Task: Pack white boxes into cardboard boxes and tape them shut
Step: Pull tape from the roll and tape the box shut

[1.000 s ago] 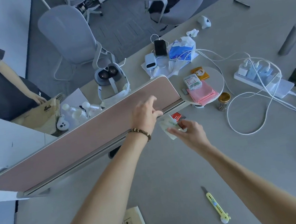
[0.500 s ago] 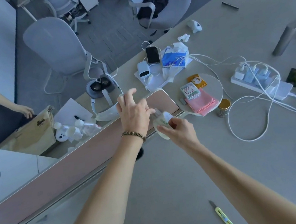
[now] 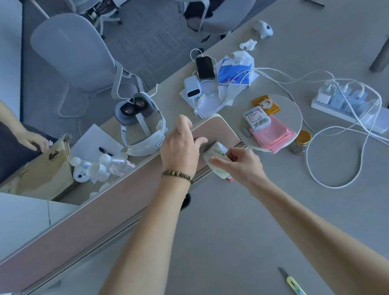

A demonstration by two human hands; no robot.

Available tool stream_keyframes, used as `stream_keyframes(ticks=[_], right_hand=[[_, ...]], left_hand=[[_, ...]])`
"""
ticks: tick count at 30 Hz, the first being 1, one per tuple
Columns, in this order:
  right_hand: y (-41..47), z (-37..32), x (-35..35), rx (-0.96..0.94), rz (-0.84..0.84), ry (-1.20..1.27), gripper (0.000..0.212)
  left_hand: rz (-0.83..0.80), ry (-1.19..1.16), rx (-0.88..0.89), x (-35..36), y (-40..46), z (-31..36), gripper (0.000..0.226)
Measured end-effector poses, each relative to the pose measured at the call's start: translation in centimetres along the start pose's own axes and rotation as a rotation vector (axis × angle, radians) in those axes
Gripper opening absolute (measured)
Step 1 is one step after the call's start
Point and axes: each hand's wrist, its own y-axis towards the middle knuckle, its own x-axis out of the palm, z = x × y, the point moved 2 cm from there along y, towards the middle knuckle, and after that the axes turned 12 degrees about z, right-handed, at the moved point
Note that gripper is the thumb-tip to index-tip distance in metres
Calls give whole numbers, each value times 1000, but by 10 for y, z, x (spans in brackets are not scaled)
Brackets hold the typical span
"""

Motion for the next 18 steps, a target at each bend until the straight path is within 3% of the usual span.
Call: stream_keyframes(ticks=[2,4,6,11,18], right_hand=[[1,1,0,-8,-3,-1,46],[2,1,-1,-14,-10,-5,46],[2,1,-2,-22,-21,-11,45],[3,2,-4,-41,-30,-25,45],[4,0,-5,-97,-33,-65,51]], left_hand=[[-151,21,-45,-2,6,0,63],[-264,100,-3,-2,10,-3,39],[-329,123,-17,-4,13,-4,39],[-373,115,-40,-8,19,-4,58],[-396,101,-60,-8,21,-5,55]])
